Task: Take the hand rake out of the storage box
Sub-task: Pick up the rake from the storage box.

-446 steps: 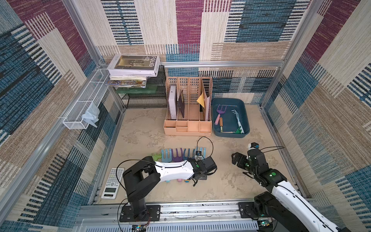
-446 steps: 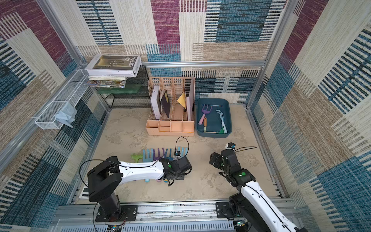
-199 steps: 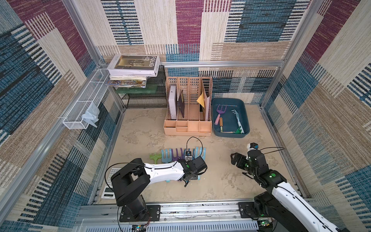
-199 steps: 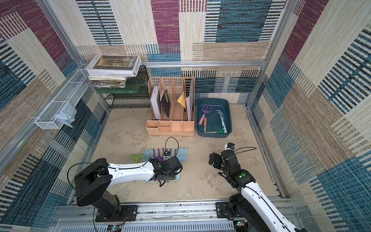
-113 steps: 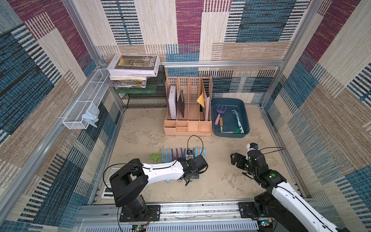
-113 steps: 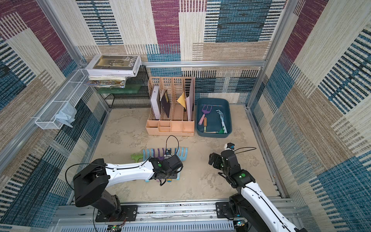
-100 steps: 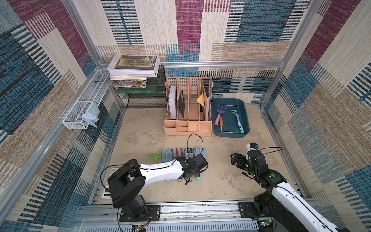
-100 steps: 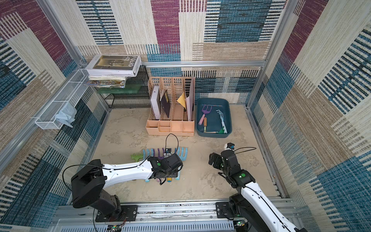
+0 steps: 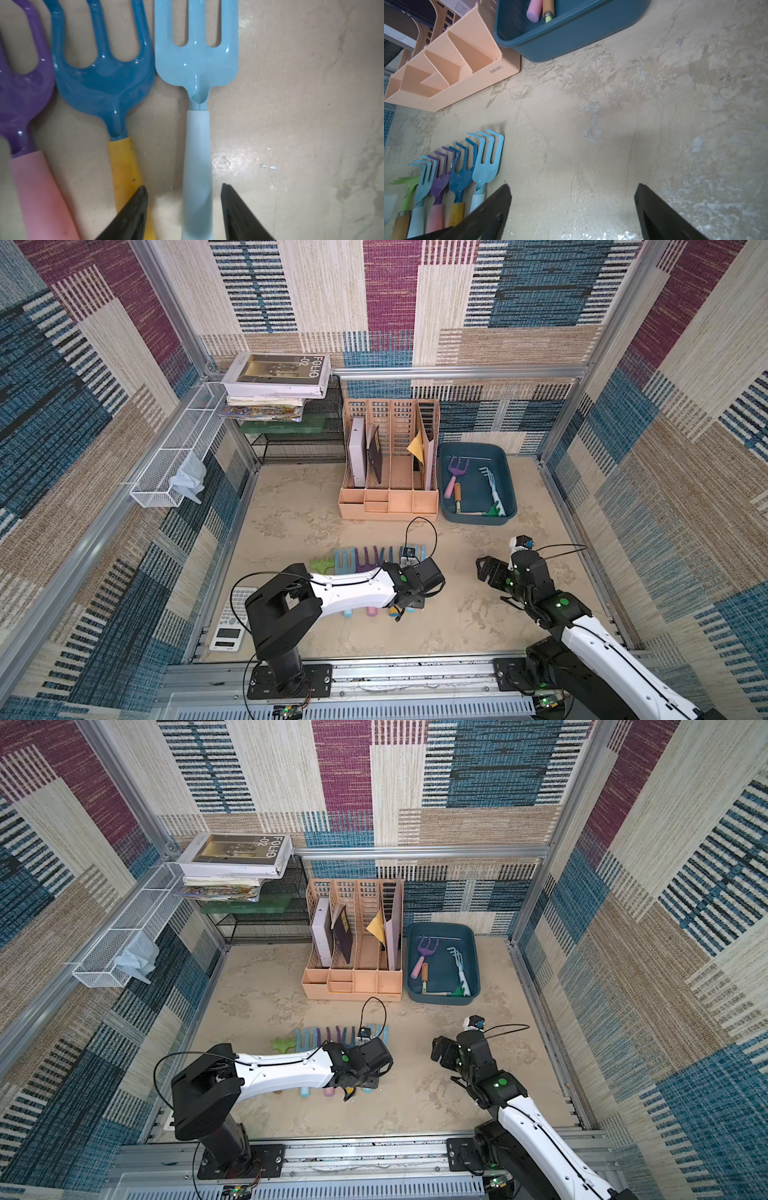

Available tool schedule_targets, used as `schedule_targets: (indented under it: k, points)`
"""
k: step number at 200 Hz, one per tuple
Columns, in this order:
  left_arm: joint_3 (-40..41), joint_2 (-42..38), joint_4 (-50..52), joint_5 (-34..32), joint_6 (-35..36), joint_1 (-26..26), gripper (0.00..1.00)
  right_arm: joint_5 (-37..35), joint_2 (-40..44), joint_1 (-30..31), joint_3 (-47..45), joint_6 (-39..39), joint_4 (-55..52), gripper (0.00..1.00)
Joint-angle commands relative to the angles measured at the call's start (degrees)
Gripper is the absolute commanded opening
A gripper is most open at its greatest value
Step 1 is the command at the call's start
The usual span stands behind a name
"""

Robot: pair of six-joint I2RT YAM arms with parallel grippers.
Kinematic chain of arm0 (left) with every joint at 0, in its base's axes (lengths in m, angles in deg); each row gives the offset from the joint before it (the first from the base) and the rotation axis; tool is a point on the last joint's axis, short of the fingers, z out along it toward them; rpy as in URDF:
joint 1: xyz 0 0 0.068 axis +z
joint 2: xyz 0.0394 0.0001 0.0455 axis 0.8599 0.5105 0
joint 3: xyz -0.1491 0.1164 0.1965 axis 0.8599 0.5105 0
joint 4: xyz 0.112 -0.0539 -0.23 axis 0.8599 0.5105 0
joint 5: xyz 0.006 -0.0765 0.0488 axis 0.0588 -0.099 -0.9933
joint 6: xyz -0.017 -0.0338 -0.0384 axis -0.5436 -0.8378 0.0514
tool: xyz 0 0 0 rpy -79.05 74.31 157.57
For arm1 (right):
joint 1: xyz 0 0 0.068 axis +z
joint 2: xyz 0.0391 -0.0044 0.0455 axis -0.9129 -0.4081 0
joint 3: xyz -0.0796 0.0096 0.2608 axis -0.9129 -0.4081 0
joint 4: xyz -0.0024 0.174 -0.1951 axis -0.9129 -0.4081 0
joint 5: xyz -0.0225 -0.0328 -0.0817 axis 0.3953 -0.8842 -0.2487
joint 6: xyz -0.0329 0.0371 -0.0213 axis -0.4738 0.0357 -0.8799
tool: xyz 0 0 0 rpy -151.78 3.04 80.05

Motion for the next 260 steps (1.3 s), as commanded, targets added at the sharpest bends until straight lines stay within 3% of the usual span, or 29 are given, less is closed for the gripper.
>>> schedule_targets:
  k: [1, 86, 125, 150, 161, 180, 201, 215, 224, 260]
  points:
    - [0.41, 0.53, -3.49, 3.72, -0.49, 0.16, 0.56, 0.05, 0.11, 0.07, -0.11, -0.54, 0.76, 0.96]
    - [1.24, 2.42, -10.53, 11.06, -0.72, 0.17, 0.56, 0.19, 0.00, 0.09, -0.50, -0.45, 1.24, 0.96]
    - [1.91, -0.22, -7.28, 7.84, -0.60, 0.39, 0.58, 0.23, 0.31, 0.11, -0.66, -0.54, 1.50, 0.96]
    - [3.23, -5.86, -3.37, 4.58, 1.49, 1.86, 0.66, 1.10, -0.24, 0.20, -0.64, -0.86, 1.89, 0.96]
    - [3.34, -9.74, -0.29, 2.90, 3.74, 3.29, 0.71, 4.77, -0.50, 0.15, -0.63, -1.28, 3.00, 0.96]
    - [2.10, -17.90, 6.96, 1.01, 9.29, 7.98, 0.81, 11.14, -0.59, 1.37, -1.33, -3.51, 8.31, 0.96]
    - [3.81, -28.44, 10.93, -1.77, 14.60, 16.46, 0.92, 6.23, -3.19, 4.55, 0.85, -3.74, 8.93, 0.96]
    - [7.50, -34.78, 10.77, -8.94, 17.69, 21.65, 0.99, 2.99, -7.41, 7.30, 4.45, -3.62, 9.19, 0.95]
    - [11.02, -38.01, 9.24, -11.52, 18.89, 25.70, 0.99, 1.17, -10.69, 9.39, 7.21, -3.53, 9.49, 0.96]
    - [20.22, -44.07, 5.05, -0.45, 20.99, 45.97, 0.99, -4.20, -26.74, 11.64, 21.95, -4.05, 5.74, 0.96]
